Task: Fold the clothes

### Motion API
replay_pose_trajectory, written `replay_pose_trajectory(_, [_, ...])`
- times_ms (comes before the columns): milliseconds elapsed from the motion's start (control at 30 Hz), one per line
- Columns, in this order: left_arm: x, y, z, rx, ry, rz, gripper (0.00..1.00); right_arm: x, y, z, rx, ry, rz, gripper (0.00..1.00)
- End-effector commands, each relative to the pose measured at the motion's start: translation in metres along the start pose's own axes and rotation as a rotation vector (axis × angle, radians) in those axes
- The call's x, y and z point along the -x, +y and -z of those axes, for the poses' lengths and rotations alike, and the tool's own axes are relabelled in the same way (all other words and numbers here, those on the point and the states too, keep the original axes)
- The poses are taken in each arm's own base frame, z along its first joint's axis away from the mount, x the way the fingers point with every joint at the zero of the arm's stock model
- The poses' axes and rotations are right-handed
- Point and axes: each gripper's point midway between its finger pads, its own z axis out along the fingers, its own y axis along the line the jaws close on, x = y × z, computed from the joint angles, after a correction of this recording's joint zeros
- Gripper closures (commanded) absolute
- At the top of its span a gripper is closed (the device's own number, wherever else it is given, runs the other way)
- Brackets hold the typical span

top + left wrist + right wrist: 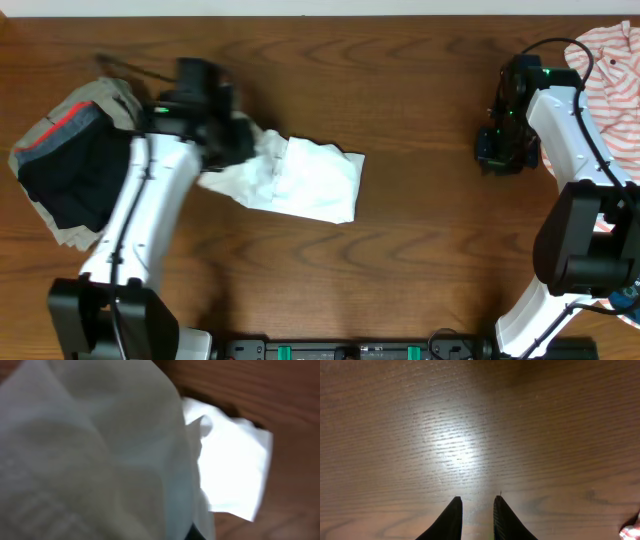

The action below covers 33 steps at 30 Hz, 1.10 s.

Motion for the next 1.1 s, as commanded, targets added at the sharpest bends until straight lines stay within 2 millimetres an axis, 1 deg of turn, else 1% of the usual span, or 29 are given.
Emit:
replay_pose_trajectory(0, [-0.003,-0.033,0.001,0.008,-0.03,-0.038,0.94,0.0,-0.001,-0.001,-0.004,0.008,0.025,0.8])
replay_pose_trajectory(100, [-0.015,-0.059,-0.011,-0.007,-0.005,-0.092,0.94,-0.003,0.001,0.0,0.004,0.017,0.033,0.81])
replay_pose_trajectory(233, [-0.033,-0.084,-0.037,-0.01,0.06,-0.124,0.94,-0.004,0.002,0.0,0.011,0.021,0.033,0.81])
replay_pose_trajectory(367, [-0.048,-0.108,-0.061,-0.023,0.096,-0.136,0.94,-0.004,0.003,0.0,0.016,0.022,0.033,0.81])
replay_pose_trajectory(467, [-0.059,-0.139,-0.071,-0.078,0.099,-0.114,0.92,-0.004,0.005,0.0,0.028,0.023,0.034,0.81])
replay_pose_trajectory(500, [-0.063,-0.15,-0.074,-0.104,0.101,-0.109,0.86,-0.004,0.005,0.0,0.029,0.023,0.041,0.81])
replay_pose_trajectory(567, [-0.074,-0.175,-0.075,-0.164,0.109,-0.128,0.7,-0.004,0.005,0.0,0.029,0.023,0.044,0.81])
replay_pose_trajectory(600, [-0.079,-0.186,-0.074,-0.188,0.11,-0.152,0.55,-0.004,0.005,0.0,0.03,0.024,0.044,0.81])
replay_pose_trajectory(633, [-0.084,-0.194,-0.073,-0.201,0.105,-0.174,0.43,-0.004,0.005,0.0,0.029,0.023,0.044,0.81])
replay_pose_trajectory(667, [-0.088,-0.2,-0.072,-0.214,0.1,-0.217,0.37,-0.004,0.005,0.0,0.03,0.023,0.044,0.81])
replay_pose_trajectory(700, [-0.09,-0.203,-0.07,-0.22,0.095,-0.25,0.27,-0.004,0.006,0.0,0.032,0.023,0.044,0.81])
replay_pose_trajectory(733, [-0.09,-0.202,-0.069,-0.214,0.09,-0.266,0.2,-0.004,0.006,0.0,0.036,0.024,0.044,0.81])
replay_pose_trajectory(767, [-0.089,-0.199,-0.067,-0.202,0.085,-0.265,0.16,-0.004,0.008,0.0,0.044,0.026,0.046,0.81])
replay_pose_trajectory(833, [-0.085,-0.19,-0.061,-0.181,0.079,-0.255,0.14,-0.005,0.014,0.0,0.082,0.029,0.069,0.81])
replay_pose_trajectory(933, [-0.074,-0.172,-0.046,-0.155,0.064,-0.248,0.13,-0.005,0.037,0.003,0.2,0.02,0.167,0.81])
replay_pose_trajectory(1000, [-0.062,-0.146,-0.035,-0.07,0.023,-0.219,0.12,-0.006,0.058,0.007,0.301,0.005,0.26,0.81])
replay_pose_trajectory(1067, [-0.048,-0.115,-0.022,0.031,-0.023,-0.178,0.09,-0.011,0.085,0.016,0.434,-0.013,0.372,0.8])
